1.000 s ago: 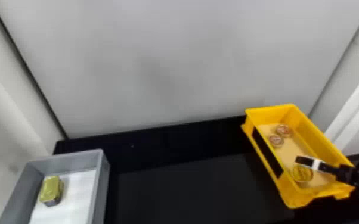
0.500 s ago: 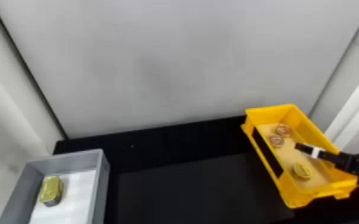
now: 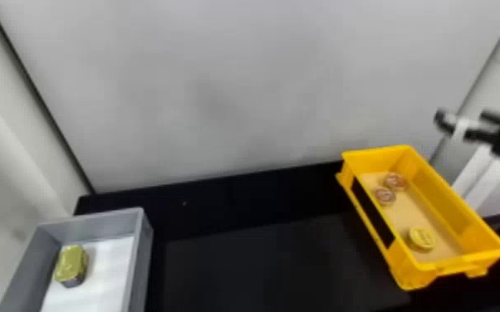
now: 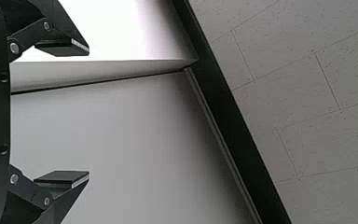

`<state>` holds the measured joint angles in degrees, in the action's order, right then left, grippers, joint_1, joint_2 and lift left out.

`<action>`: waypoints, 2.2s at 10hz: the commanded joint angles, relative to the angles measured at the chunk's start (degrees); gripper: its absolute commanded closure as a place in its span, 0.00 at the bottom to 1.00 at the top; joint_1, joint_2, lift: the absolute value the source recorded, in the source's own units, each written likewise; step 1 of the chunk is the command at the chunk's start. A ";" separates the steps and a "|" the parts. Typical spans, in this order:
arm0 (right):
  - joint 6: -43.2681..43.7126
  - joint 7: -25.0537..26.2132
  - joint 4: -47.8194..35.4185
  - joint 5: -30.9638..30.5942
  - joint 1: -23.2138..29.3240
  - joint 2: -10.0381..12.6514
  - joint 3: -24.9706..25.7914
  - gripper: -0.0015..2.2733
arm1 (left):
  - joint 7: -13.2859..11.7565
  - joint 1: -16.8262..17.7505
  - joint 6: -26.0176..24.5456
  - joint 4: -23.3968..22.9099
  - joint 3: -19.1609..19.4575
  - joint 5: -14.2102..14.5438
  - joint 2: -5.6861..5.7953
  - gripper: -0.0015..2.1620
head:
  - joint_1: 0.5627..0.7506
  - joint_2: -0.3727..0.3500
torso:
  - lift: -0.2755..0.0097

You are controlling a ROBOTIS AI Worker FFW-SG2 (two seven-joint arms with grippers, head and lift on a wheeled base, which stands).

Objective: Pick up the round yellow can and place it in the yellow rectangular box

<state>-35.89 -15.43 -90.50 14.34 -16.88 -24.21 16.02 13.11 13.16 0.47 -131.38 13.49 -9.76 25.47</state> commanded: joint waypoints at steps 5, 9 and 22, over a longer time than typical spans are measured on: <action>16.10 25.63 -32.37 -9.24 -1.32 -1.36 -7.05 0.03 | 0.08 -0.95 0.24 -0.19 1.46 0.00 -0.76 0.15 | 0.95 0.54 | 0.96; 26.39 27.83 -37.12 -24.71 -10.63 0.04 -14.87 0.03 | 0.08 -1.56 0.41 -0.19 2.17 0.00 -0.58 0.15 | 0.95 0.54 | 0.96; 29.65 29.41 -40.55 -32.72 -14.68 -4.62 -19.80 0.03 | 0.26 -2.35 0.41 -0.63 3.13 0.09 -0.23 0.15 | 0.95 0.54 | 0.96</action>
<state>-6.24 13.82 -131.04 -18.38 -31.81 -28.83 -3.86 13.35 10.78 0.89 -132.01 16.63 -9.74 25.22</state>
